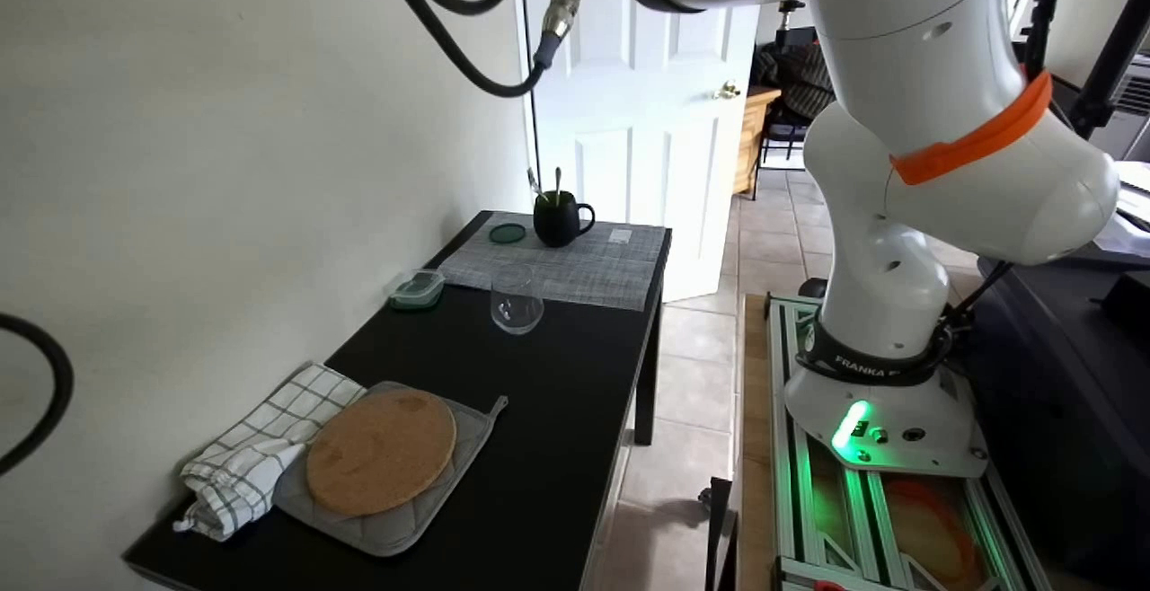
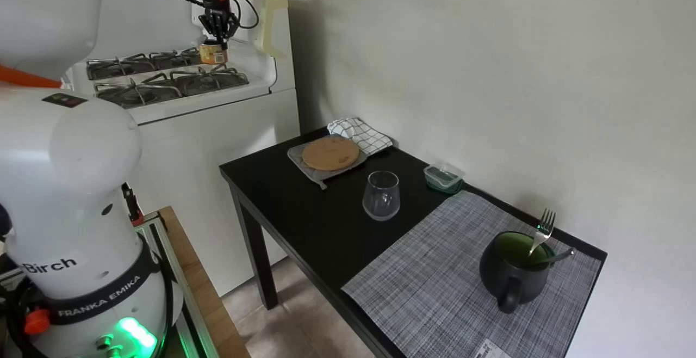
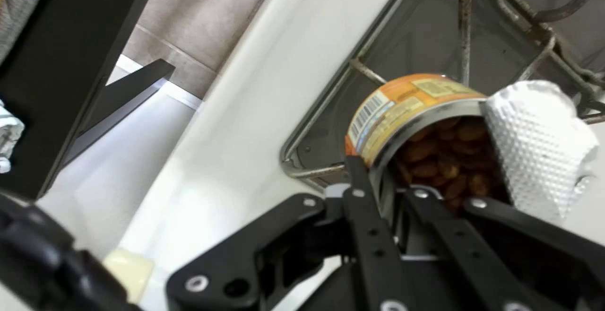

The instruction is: Move the object from the stove top to the counter

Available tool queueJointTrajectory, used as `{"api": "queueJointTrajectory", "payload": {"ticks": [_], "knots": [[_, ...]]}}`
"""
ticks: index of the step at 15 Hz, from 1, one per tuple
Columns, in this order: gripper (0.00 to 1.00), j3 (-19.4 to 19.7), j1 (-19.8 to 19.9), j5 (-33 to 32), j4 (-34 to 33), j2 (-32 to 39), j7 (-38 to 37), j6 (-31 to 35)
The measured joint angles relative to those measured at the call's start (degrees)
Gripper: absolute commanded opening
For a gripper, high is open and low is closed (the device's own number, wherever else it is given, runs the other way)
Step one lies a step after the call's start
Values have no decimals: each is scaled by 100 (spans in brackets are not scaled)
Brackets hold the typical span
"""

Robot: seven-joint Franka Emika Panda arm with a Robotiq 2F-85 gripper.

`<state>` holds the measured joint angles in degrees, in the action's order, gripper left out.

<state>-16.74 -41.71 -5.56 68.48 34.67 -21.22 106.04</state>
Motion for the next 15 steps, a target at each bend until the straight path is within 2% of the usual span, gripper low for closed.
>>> {"api": "queueJointTrajectory", "payload": {"ticks": [4, 8, 14, 15], "knots": [[3, 229, 128, -47, -66, -196, -18, -449], [3, 582, 450, -37, 68, -475, -183, -652], [3, 951, 954, -22, 995, -1387, -613, -1443], [11, 1018, 1012, -22, 1210, -1584, -787, -1455]]}}
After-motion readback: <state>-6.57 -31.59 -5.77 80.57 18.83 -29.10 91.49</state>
